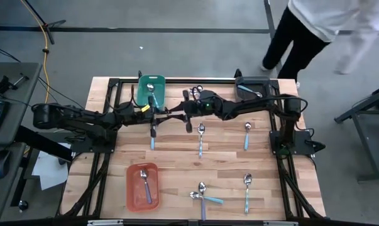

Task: Sort silverware by color (type)
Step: Put the violet spoon into the orange bin

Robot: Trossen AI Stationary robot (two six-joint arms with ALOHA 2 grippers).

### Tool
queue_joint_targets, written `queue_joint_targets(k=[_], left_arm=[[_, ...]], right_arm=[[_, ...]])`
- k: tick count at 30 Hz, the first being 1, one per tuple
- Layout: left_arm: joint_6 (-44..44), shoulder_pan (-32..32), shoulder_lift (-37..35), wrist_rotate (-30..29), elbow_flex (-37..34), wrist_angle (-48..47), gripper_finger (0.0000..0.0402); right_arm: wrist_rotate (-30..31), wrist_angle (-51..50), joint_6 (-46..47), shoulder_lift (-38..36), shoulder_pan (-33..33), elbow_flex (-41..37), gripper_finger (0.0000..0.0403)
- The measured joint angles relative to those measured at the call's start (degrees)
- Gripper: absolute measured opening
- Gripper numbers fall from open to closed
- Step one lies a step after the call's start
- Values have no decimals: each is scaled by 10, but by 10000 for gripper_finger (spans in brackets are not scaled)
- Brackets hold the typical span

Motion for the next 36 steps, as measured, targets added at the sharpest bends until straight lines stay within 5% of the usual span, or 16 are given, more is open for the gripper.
queue_joint_targets(k=[6, 15, 20, 27, 36], left_arm=[[-31, 48, -23, -39, 6, -74, 54], [-92, 163, -33, -116, 150, -473, 54], [-111, 228, -1, -133, 215, -613, 54], [-127, 295, 75, -120, 272, -702, 54], [-148, 307, 172, -105, 284, -724, 54]], right_arm=[[101, -156, -60, -76, -13, -1, 128], [164, -225, -80, -180, -57, -91, 12], [165, -147, -60, -226, -77, -186, 20], [164, -52, -60, -251, -84, -284, 3], [163, -52, -58, -252, -83, -297, 1]])
